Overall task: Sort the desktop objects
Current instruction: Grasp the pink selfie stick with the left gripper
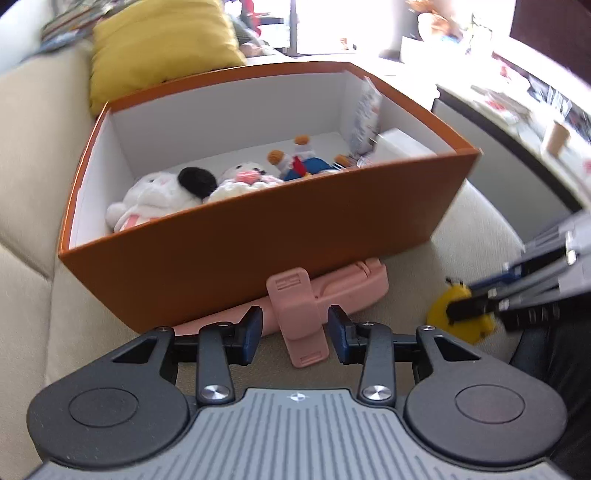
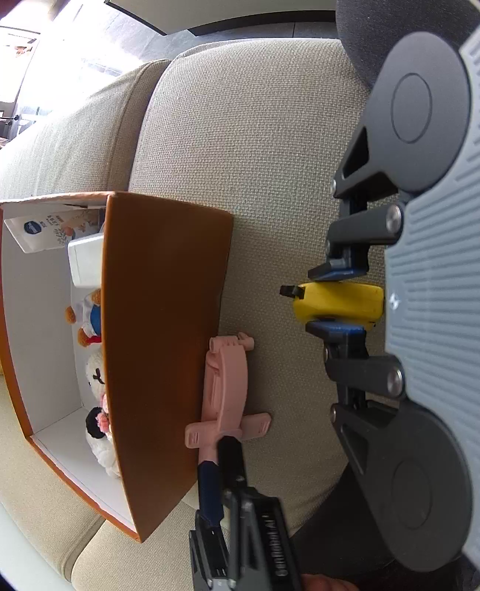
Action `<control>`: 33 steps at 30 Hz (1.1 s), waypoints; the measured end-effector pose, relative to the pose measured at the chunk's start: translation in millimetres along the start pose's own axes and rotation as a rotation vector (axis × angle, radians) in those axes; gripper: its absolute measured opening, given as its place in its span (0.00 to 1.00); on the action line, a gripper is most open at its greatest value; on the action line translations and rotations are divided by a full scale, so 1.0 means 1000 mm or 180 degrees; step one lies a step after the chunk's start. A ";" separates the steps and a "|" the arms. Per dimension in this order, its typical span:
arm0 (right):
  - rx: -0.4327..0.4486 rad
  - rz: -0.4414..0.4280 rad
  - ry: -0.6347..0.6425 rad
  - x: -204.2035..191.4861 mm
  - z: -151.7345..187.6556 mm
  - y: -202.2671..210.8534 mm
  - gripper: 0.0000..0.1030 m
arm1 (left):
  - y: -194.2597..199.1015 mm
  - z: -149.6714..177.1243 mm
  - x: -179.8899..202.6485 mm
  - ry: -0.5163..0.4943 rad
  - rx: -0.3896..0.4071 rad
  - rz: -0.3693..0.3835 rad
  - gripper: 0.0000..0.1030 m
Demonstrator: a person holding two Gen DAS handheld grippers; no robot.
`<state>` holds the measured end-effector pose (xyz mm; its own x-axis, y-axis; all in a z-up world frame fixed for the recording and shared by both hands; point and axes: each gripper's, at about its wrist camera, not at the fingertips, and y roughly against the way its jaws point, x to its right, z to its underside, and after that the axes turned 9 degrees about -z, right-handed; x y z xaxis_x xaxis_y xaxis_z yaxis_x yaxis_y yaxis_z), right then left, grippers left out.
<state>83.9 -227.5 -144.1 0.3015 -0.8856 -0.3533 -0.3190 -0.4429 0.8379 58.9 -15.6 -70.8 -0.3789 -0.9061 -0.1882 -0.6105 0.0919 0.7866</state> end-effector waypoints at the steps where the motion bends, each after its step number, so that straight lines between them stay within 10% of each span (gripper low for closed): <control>1: 0.0000 0.0000 0.0007 0.000 -0.001 -0.001 0.23 | 0.002 0.003 0.006 -0.0154 0.0047 -0.0066 0.44; 17: -0.0104 -0.0110 -0.0068 -0.002 0.000 -0.012 0.22 | -0.006 0.029 0.091 -0.1884 0.0513 -0.1022 0.47; 33: -0.0178 -0.0207 -0.0141 0.003 0.001 -0.015 0.21 | -0.040 0.032 0.120 -0.2647 0.0546 -0.1052 0.33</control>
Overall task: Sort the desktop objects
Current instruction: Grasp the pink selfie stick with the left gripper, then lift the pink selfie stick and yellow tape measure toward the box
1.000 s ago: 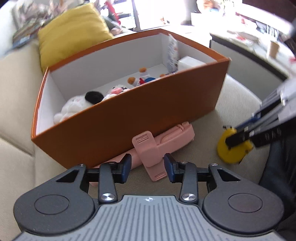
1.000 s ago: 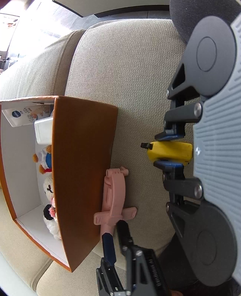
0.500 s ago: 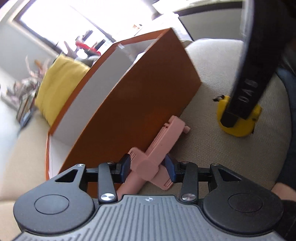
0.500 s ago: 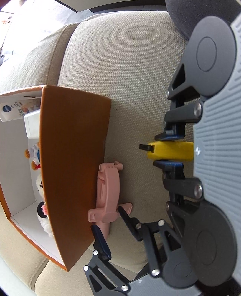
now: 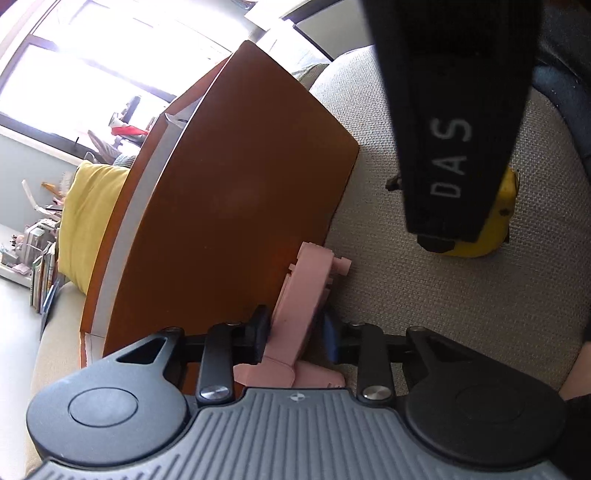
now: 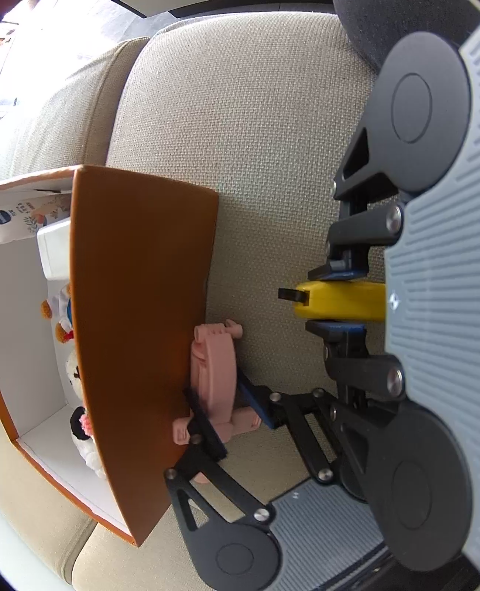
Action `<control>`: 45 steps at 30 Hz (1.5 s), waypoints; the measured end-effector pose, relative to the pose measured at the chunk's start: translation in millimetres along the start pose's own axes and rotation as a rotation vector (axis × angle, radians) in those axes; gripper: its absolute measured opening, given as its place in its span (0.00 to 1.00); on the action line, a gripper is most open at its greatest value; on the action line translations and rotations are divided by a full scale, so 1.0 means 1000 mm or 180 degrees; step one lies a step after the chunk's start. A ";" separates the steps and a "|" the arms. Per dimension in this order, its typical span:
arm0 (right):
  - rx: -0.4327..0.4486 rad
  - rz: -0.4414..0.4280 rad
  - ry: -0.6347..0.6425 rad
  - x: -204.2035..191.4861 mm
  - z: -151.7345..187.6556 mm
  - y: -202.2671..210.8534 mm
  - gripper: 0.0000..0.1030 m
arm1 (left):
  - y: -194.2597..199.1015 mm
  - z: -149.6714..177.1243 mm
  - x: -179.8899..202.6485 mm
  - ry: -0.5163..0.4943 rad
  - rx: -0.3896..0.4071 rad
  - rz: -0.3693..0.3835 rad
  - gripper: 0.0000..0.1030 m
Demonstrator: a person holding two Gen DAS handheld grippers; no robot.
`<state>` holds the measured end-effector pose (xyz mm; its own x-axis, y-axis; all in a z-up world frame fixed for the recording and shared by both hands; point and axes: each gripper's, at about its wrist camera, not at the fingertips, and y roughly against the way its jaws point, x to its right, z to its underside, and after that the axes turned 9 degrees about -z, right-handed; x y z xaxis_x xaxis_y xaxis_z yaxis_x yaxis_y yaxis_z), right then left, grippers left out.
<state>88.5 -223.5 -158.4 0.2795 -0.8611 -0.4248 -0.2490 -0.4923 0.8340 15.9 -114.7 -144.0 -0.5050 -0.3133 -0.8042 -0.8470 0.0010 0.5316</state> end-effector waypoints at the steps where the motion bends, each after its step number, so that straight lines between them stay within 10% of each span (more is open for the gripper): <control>1: 0.0001 -0.0010 -0.0005 0.000 0.000 0.001 0.21 | 0.001 0.000 -0.002 0.0015 -0.0007 0.0039 0.33; 14: 0.0000 0.0126 -0.0058 0.010 0.015 0.018 0.20 | 0.011 -0.004 -0.053 0.0444 -0.0066 0.1401 0.27; 45: 0.0290 -0.0371 0.0288 -0.040 -0.009 0.014 0.20 | 0.050 0.048 -0.095 0.1442 -0.0118 0.1029 0.26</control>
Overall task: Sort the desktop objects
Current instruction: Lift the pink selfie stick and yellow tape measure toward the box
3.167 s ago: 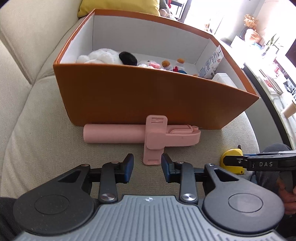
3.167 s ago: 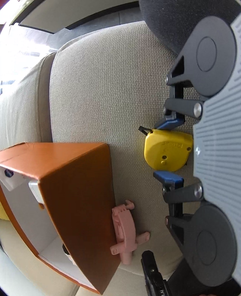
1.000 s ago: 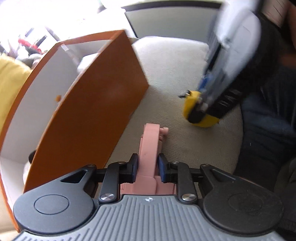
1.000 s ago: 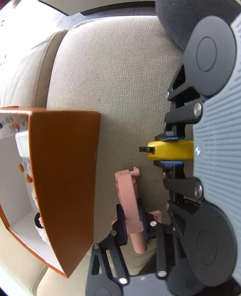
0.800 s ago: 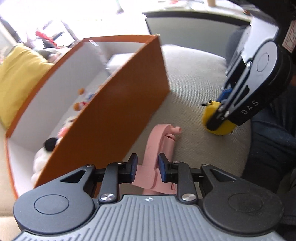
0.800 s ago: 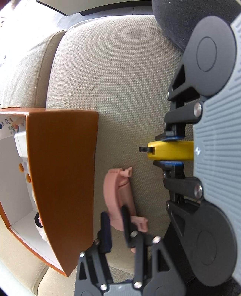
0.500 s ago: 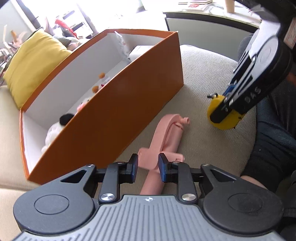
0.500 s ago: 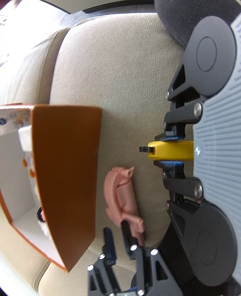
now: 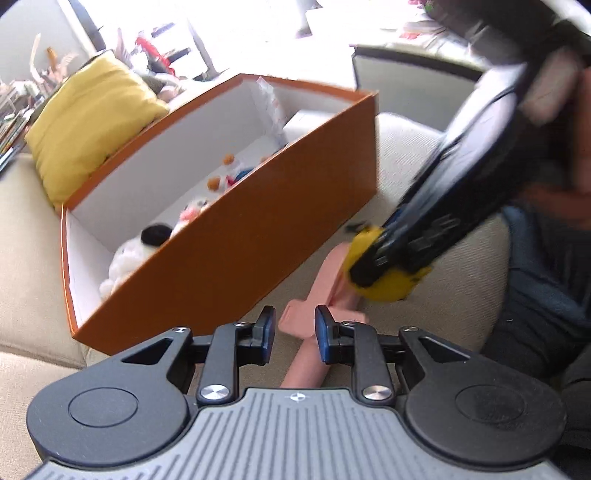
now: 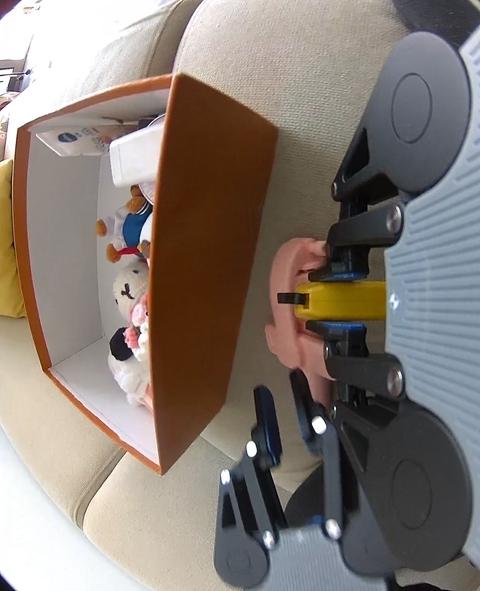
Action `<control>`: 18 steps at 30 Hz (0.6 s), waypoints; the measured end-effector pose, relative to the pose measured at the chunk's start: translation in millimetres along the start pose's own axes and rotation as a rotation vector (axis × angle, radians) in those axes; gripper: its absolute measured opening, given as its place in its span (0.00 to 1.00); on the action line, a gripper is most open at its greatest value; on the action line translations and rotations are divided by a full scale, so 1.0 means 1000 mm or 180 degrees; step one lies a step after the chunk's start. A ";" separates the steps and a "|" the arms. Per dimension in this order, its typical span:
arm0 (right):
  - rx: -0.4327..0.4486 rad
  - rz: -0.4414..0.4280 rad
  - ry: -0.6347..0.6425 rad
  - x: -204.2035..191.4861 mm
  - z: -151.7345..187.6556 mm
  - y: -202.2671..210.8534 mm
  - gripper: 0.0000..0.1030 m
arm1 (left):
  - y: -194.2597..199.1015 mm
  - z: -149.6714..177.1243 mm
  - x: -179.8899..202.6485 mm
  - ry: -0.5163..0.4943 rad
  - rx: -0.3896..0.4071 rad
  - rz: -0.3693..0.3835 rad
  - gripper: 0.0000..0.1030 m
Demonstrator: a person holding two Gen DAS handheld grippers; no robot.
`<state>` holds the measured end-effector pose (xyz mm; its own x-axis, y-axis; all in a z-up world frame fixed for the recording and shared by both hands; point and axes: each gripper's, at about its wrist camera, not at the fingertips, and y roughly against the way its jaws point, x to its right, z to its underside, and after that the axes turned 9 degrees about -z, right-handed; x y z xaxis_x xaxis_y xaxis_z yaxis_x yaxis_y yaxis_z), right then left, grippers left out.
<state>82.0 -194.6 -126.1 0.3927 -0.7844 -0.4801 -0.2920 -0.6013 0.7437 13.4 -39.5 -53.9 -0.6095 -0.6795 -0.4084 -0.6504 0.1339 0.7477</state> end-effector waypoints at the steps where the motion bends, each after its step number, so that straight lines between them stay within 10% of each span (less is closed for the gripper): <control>1: -0.0025 0.0011 0.0003 0.003 -0.001 -0.001 0.20 | 0.004 -0.001 0.004 -0.0071 0.0022 0.0032 0.28; 5: -0.0053 0.0022 -0.0020 0.010 -0.006 -0.004 0.20 | 0.013 -0.001 0.027 -0.0404 0.0121 0.0030 0.51; 10: -0.0104 0.0072 0.0009 0.010 -0.007 -0.008 0.20 | -0.002 -0.001 0.038 -0.0418 -0.0005 -0.0273 0.53; 18: -0.0182 0.0068 0.0022 0.012 -0.005 -0.012 0.20 | -0.015 -0.005 0.036 -0.0392 -0.0160 -0.0214 0.18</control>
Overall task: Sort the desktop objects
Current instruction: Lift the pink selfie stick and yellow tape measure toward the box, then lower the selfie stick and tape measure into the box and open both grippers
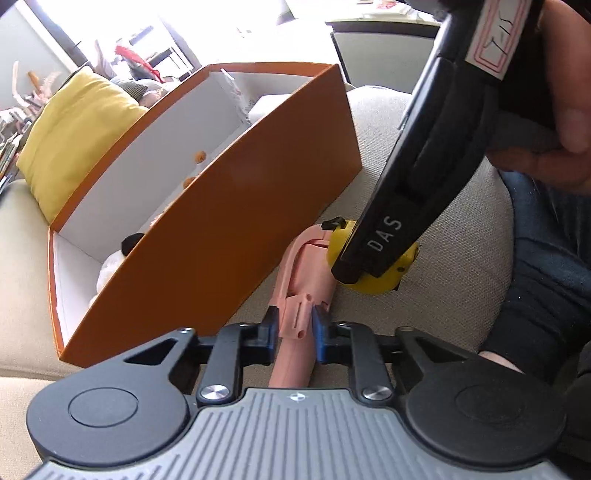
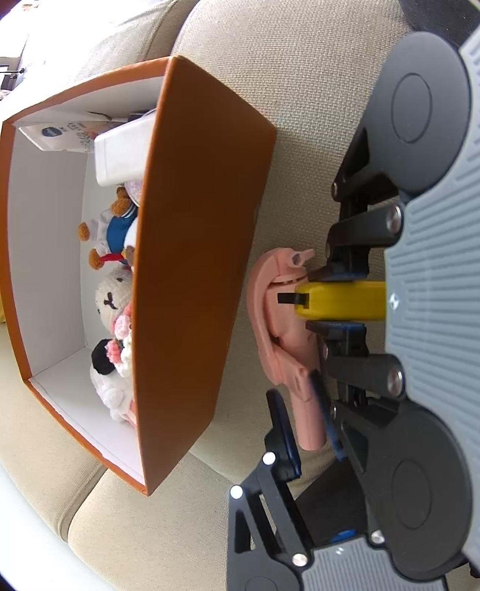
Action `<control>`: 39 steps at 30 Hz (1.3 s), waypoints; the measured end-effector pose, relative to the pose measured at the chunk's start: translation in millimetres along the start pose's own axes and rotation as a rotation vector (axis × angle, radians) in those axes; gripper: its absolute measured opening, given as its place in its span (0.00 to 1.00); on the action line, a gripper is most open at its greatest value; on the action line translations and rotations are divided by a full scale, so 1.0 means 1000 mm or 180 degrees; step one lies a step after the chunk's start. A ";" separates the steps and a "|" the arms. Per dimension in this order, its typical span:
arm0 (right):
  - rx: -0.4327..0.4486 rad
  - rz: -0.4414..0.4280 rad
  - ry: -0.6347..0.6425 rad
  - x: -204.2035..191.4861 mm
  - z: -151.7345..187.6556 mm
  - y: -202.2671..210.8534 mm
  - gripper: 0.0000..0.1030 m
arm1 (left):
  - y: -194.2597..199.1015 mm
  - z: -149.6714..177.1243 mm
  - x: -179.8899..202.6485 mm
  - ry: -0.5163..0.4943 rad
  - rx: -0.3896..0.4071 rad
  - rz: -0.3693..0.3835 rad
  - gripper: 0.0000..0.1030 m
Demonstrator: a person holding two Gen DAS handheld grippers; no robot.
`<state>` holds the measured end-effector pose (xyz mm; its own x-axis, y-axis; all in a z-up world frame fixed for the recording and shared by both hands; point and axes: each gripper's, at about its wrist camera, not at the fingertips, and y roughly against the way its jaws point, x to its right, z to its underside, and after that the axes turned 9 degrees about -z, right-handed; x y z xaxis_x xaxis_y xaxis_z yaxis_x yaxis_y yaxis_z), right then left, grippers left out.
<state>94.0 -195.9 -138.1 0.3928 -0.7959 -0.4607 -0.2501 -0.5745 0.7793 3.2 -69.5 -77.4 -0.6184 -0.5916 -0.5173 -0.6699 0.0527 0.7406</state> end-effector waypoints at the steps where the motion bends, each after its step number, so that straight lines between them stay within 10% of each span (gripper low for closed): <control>1: -0.0021 0.0011 0.0009 0.000 0.000 -0.002 0.20 | 0.000 0.000 0.003 -0.0060 0.0003 -0.0032 0.15; 18: -0.0114 0.0336 0.0057 -0.010 0.003 0.003 0.20 | 0.002 0.012 0.023 -0.0266 0.0184 -0.0490 0.07; 39: 0.0172 0.0257 0.0557 -0.056 -0.020 0.050 0.20 | 0.106 0.021 0.011 -0.0550 0.0767 -0.0922 0.07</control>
<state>77.5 -176.4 -65.1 0.5163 -0.7972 -0.3130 -0.3324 -0.5233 0.7846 -83.1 -53.2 -14.0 -0.4363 -0.4669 -0.7691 -0.8907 0.1027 0.4429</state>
